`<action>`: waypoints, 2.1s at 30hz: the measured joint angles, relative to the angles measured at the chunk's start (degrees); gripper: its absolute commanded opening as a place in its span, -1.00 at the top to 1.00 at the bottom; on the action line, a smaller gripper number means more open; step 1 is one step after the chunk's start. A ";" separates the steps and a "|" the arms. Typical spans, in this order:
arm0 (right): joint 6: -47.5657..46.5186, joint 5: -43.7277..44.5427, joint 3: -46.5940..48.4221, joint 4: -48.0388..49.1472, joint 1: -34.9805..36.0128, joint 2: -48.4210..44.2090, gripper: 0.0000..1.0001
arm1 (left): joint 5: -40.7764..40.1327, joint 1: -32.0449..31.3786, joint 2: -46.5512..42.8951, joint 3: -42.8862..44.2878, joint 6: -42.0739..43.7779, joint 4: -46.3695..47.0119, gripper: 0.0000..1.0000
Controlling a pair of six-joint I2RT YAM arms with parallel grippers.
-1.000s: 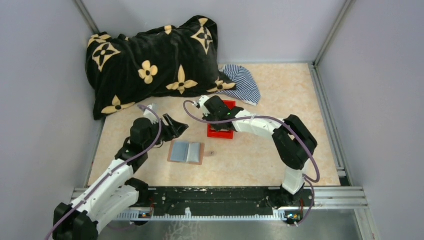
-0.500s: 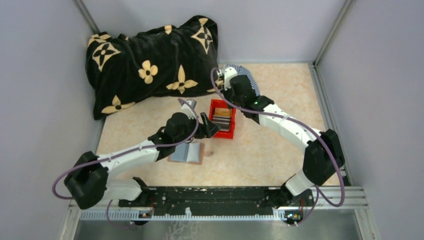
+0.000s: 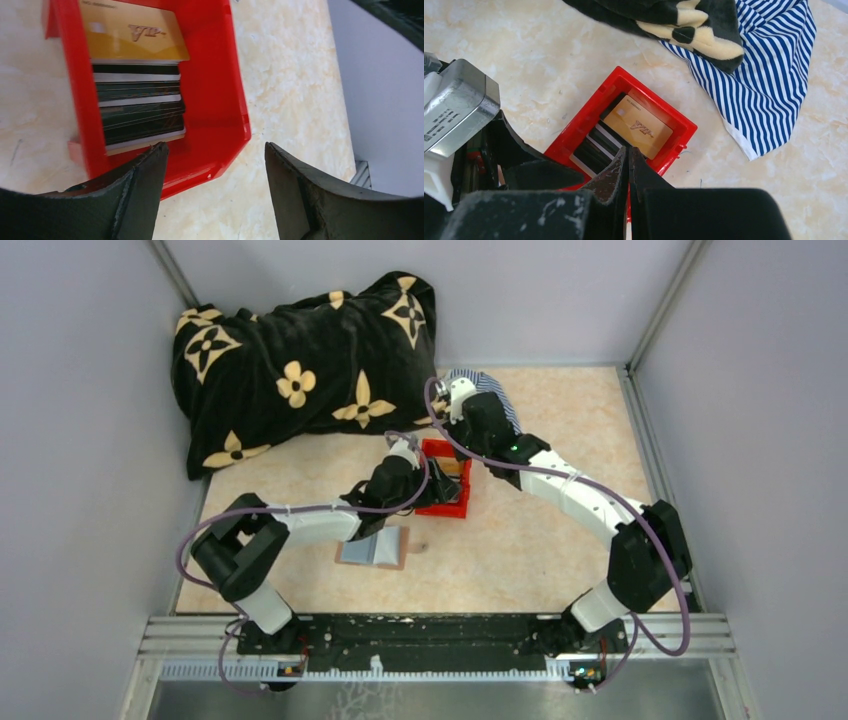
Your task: Take the credit cards out of the card holder
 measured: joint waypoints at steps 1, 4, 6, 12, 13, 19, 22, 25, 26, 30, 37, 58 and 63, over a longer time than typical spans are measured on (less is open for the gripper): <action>0.00 -0.20 -0.02 -0.02 0.00 0.00 1.00 | -0.55 0.00 -0.04 -0.33 -0.26 -0.09 -0.52; 0.00 -1.05 -0.02 0.15 0.00 0.00 1.00 | -3.23 0.02 -0.26 -1.14 -1.01 -1.20 -0.50; 0.00 -1.60 -0.13 0.22 0.00 0.00 1.00 | -4.42 0.07 -1.22 -2.27 -1.51 -1.64 -0.49; 0.00 -3.34 -0.87 0.13 -0.02 0.00 1.00 | -5.75 0.13 -5.42 -5.33 -1.79 -3.63 -0.48; -0.02 -3.85 -0.85 0.15 -0.02 0.00 1.00 | -5.60 0.13 -5.79 -5.33 -1.75 -3.76 -0.48; -0.20 -7.21 -0.61 -0.31 0.04 2.03 1.00 | -6.75 0.24 -7.54 -5.31 -0.85 -5.07 -0.44; -0.24 -8.87 -0.35 -1.60 0.44 4.52 1.00 | -7.43 0.57 -7.63 -5.31 -0.79 -6.69 -0.40; -0.24 -10.82 -0.20 -2.78 0.74 6.64 1.00 | -7.45 0.66 -9.33 -6.10 -0.52 -6.97 -0.37; -0.24 -11.54 -0.20 -3.08 0.87 7.10 1.00 | -7.45 0.66 -10.45 -6.58 -0.33 -6.91 -0.37; -0.11 -14.49 0.98 -3.85 1.36 9.57 1.00 | -7.69 0.66 -13.20 -7.13 0.96 -6.12 -0.32; 1.51 -15.78 0.02 -3.13 2.27 12.87 1.00 | -7.67 0.66 -15.61 -10.23 1.27 -3.48 -0.30; 11.67 -7.54 -3.02 5.73 23.56 4.55 1.00 | -17.38 15.52 -47.47 -13.18 -2.25 -35.65 -0.88; 16.20 -9.20 -8.33 8.04 25.86 7.65 1.00 | -10.12 24.02 -42.49 -11.54 -2.32 -41.86 -0.87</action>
